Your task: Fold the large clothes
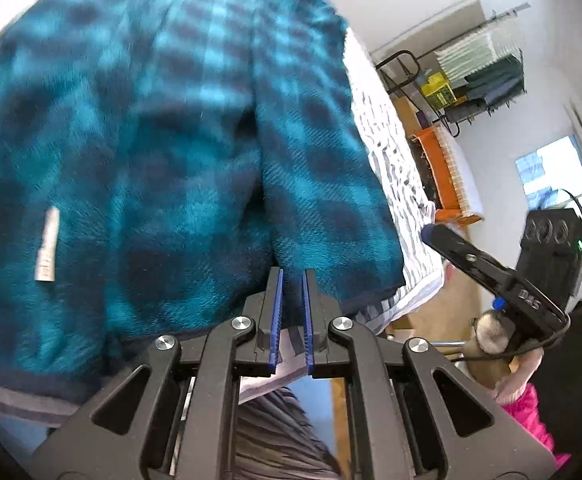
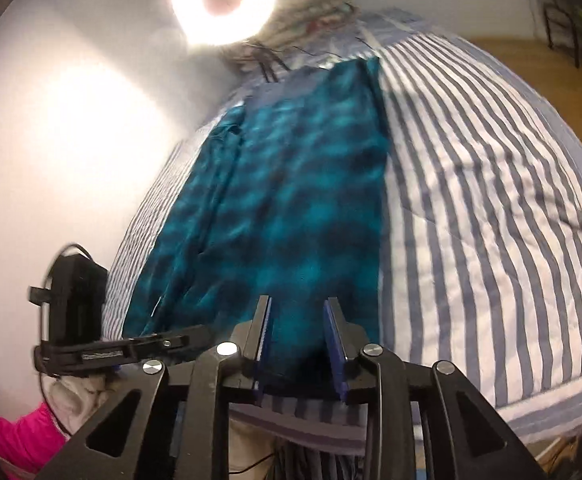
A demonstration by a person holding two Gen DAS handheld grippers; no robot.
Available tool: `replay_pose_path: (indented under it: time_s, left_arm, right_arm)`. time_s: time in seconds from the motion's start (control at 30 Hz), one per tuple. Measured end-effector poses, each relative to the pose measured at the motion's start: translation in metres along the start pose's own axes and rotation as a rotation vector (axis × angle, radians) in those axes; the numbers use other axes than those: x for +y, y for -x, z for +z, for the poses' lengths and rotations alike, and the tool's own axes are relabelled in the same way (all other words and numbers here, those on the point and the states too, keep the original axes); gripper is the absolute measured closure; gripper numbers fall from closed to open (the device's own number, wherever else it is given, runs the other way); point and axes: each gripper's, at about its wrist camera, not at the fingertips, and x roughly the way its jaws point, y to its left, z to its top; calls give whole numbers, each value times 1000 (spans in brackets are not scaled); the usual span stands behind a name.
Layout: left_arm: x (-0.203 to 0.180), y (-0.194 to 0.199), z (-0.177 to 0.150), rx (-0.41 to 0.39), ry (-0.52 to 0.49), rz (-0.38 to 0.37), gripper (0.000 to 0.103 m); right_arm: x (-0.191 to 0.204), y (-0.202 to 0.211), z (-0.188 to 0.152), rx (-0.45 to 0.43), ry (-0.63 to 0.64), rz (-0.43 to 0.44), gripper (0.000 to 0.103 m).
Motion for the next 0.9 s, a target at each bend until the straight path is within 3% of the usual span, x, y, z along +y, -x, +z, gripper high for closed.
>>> replay_pose_path:
  time_s: [0.23,0.37,0.47,0.7,0.9]
  left_arm:
    - [-30,-14,6,-30,-97,34,97]
    - [-35,-40,9,0,-167,120,97]
    - [-23,-35,4,35,-118,98,97]
    - [-42,28,6,-122,-181,115,97]
    - [-78,-19,17,-58,-245,112,97]
  right_arm:
    - [-9,-60,-13,185,44,-153,79]
    - [-10,-50,-10,190,40,-125,78]
    - [-12,-26,-4,146,31,-99,72]
    - [-26,19,6,40,3,-60,70]
    - [-28,32,6,-48,-41,-101,66]
